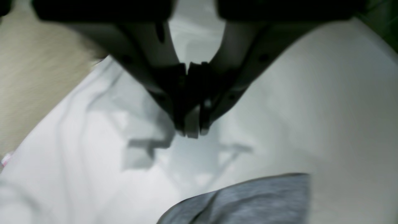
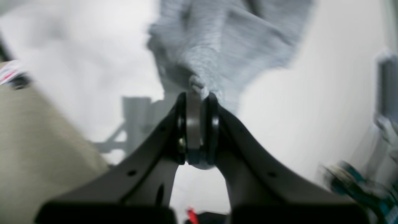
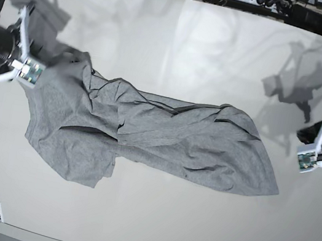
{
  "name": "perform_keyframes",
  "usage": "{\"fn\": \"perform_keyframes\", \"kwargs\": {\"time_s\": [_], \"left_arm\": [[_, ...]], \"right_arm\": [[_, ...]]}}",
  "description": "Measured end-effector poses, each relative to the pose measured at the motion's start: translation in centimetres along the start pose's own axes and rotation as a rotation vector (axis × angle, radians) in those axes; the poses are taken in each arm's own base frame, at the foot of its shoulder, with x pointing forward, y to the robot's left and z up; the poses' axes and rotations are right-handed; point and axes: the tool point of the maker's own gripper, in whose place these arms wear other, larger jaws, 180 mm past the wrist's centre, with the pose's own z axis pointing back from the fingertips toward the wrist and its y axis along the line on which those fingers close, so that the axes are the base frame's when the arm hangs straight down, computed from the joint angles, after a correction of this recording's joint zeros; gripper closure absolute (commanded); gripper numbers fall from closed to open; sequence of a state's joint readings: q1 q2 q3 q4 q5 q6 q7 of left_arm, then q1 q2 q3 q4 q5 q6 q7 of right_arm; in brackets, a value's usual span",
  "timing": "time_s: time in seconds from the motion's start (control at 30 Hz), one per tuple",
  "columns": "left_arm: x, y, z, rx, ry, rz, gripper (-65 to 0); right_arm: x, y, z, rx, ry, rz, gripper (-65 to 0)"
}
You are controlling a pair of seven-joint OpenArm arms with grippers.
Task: Layout the t-shirt on the table in an organized manner, then fold the t-shirt properly
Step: 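Lift the shirt edge with both grippers and drag it across, then reach the left gripper into the shirt middle and grasp the fabric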
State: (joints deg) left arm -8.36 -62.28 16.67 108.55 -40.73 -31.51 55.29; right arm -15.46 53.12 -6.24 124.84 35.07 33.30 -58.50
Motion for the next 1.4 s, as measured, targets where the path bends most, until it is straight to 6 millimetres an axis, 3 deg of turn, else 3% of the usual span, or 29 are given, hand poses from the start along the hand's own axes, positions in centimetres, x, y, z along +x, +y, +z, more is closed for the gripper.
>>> {"fn": "perform_keyframes", "kwargs": {"time_s": [0.1, 0.17, 0.3, 0.47, 0.67, 0.93, 1.17, 1.4], "left_arm": [[1.4, -0.7, -2.1, -0.037, -0.082, 0.075, -38.3], [2.7, -1.2, -3.5, -0.059, -0.147, 0.117, -44.1], [4.3, -1.7, -6.1, -0.068, -0.197, 0.204, -44.1], [8.1, -3.1, -7.9, -0.077, -0.287, 0.205, -44.1], [10.8, -1.4, -9.2, 0.062, -0.326, 0.272, -44.1], [14.5, -1.4, -12.7, -0.023, -0.375, 0.362, -44.1], [19.5, 0.0, -13.4, -0.082, -0.454, 0.343, -44.1], [19.8, -1.4, -16.8, -0.200, -0.397, 0.367, -44.1]], "right_arm": [[0.4, 1.3, -0.4, 0.044, -0.023, -0.017, 0.0], [0.4, 1.7, -0.6, 0.050, -0.027, -0.026, 0.0], [0.3, 2.6, -0.8, 0.072, -0.026, -0.039, 0.0], [0.4, 2.6, -0.9, 0.071, -0.032, -0.045, 0.0], [1.2, 3.1, -1.3, 0.076, -0.062, -0.075, 0.0], [1.0, 3.4, -1.3, 0.083, -0.056, -0.077, 0.0], [0.7, 3.9, -1.4, 0.095, -0.049, -0.083, 0.0], [0.3, 4.5, -1.5, 0.108, -0.036, -0.086, 0.0]]}}
